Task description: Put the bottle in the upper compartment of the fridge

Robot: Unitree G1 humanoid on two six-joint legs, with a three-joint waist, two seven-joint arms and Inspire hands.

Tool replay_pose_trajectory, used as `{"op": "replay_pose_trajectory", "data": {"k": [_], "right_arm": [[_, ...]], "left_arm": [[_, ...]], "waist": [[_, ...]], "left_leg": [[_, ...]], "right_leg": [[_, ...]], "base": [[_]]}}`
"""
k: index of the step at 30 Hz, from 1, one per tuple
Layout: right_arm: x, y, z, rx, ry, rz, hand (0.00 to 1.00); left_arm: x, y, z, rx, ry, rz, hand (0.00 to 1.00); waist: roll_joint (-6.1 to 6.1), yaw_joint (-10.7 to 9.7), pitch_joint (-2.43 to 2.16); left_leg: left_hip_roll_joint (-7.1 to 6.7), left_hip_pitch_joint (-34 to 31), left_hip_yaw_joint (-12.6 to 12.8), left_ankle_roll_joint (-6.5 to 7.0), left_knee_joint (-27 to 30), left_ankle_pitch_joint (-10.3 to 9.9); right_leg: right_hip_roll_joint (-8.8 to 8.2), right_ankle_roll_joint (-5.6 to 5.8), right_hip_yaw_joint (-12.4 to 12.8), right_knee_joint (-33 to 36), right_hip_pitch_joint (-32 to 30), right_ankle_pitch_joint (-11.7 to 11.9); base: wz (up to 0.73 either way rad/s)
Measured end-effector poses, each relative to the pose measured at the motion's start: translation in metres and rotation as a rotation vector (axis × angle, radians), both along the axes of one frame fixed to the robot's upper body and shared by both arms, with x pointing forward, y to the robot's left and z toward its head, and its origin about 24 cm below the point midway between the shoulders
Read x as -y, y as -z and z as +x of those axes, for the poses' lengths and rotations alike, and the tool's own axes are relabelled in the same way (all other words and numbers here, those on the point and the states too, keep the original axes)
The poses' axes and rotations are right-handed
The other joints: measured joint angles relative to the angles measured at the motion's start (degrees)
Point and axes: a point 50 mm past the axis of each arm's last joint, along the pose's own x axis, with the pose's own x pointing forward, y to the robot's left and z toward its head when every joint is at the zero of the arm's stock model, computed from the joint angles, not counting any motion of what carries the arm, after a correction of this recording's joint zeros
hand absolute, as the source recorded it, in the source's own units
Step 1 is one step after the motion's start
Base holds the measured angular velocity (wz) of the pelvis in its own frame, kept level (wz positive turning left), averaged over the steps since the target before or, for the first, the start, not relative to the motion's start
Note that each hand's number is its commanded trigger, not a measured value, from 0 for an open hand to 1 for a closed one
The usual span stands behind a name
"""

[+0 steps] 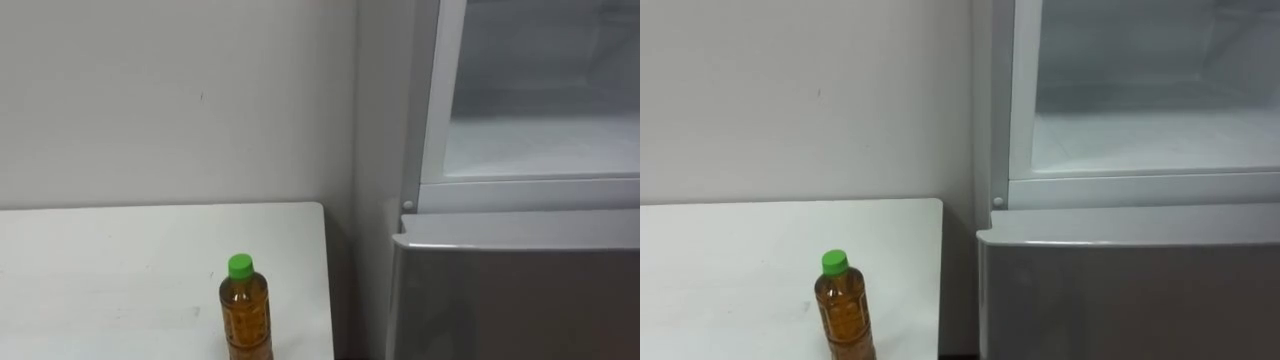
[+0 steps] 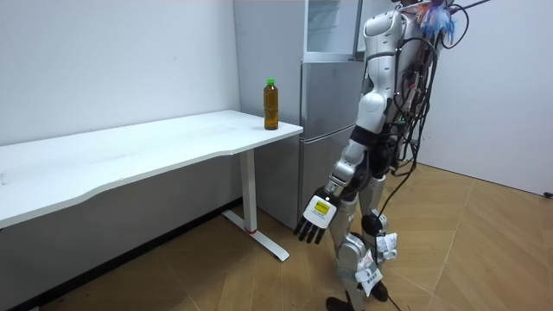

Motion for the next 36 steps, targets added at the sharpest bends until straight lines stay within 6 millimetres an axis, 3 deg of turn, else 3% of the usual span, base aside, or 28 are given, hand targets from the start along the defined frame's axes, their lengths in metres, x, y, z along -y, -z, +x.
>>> {"op": "replay_pose_trajectory", "data": {"k": [7, 11, 18, 23, 30, 36], "right_arm": [[-0.001, -0.001, 0.008, 0.034, -0.015, 0.007, 0.00], [-0.005, -0.005, 0.026, 0.115, -0.049, 0.044, 0.00], [-0.015, -0.034, 0.087, 0.397, -0.170, 0.066, 0.00], [-0.024, -0.044, 0.101, 0.469, -0.229, 0.096, 0.00], [-0.042, -0.084, 0.136, 0.679, -0.359, 0.137, 0.00], [-0.044, -0.092, 0.141, 0.697, -0.366, 0.166, 0.00]], "left_arm": [[0.000, 0.000, 0.007, 0.016, 0.005, 0.000, 0.00], [0.000, 0.001, 0.004, 0.001, 0.002, -0.002, 0.00], [-0.001, 0.000, 0.006, 0.009, 0.005, 0.001, 0.00], [-0.003, -0.001, 0.009, 0.023, 0.012, 0.006, 0.00], [-0.002, -0.001, 0.008, 0.020, 0.030, 0.003, 0.00], [-0.004, -0.003, 0.010, 0.030, 0.055, 0.008, 0.00]], "waist": [[0.18, 0.2, -0.06], [0.37, 0.3, 0.07], [-0.35, 0.1, 0.22], [-0.68, 0.2, 0.16], [-0.36, 0.5, 0.03], [-0.46, 0.6, 0.16]], "left_leg": [[0.04, -0.8, 0.1, 0.00, 0.0, 0.0], [0.08, -0.3, 0.7, 0.00, 0.0, 0.0], [0.06, 0.0, 1.2, 0.01, 0.0, 0.0], [0.05, -0.1, 1.2, 0.01, 0.0, 0.0], [0.07, -0.1, 1.2, 0.01, 0.0, 0.0], [0.12, -0.9, 1.2, 0.01, 0.1, 0.0]], "right_leg": [[0.00, -0.02, 0.0, 0.2, -0.9, 0.0], [0.00, -0.02, 0.6, 0.9, -0.9, 0.0], [-0.09, -0.01, 1.3, 1.0, -1.1, 0.0], [-0.10, -0.01, 1.3, 1.0, -1.1, 0.0], [-0.05, -0.02, 1.3, 1.3, -1.2, 0.0], [-0.10, -0.07, 1.3, 2.1, -2.3, 0.1]], "base": [[0.00], [-0.09], [-0.06], [0.01], [0.00], [-0.01]]}}
